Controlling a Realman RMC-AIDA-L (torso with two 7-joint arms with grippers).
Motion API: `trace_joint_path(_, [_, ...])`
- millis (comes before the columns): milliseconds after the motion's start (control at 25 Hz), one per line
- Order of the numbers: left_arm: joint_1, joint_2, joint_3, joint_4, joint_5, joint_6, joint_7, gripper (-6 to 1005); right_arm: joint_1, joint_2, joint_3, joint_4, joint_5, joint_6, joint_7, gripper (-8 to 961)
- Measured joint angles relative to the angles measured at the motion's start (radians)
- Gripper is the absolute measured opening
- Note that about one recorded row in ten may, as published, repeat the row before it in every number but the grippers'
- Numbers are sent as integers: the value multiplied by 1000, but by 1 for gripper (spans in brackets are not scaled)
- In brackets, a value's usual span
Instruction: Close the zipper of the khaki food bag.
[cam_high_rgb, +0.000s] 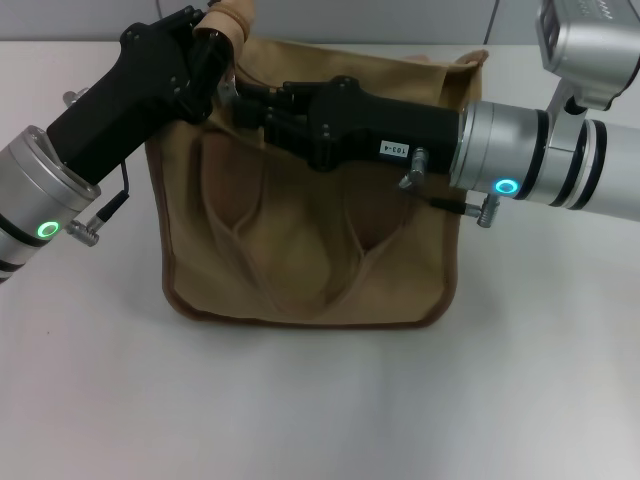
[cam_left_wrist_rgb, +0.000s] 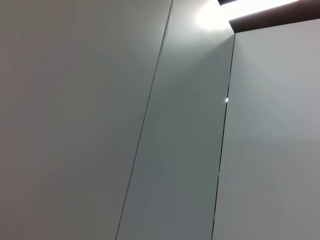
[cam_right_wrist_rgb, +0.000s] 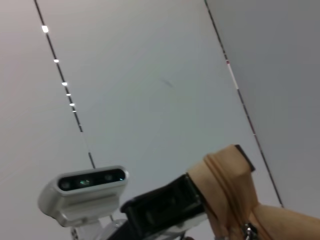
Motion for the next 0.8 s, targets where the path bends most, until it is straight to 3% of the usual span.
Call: trace_joint_path(800, [-3, 0, 0, 0, 0, -2, 0, 20, -19, -1, 2, 8, 17, -5, -76, 274])
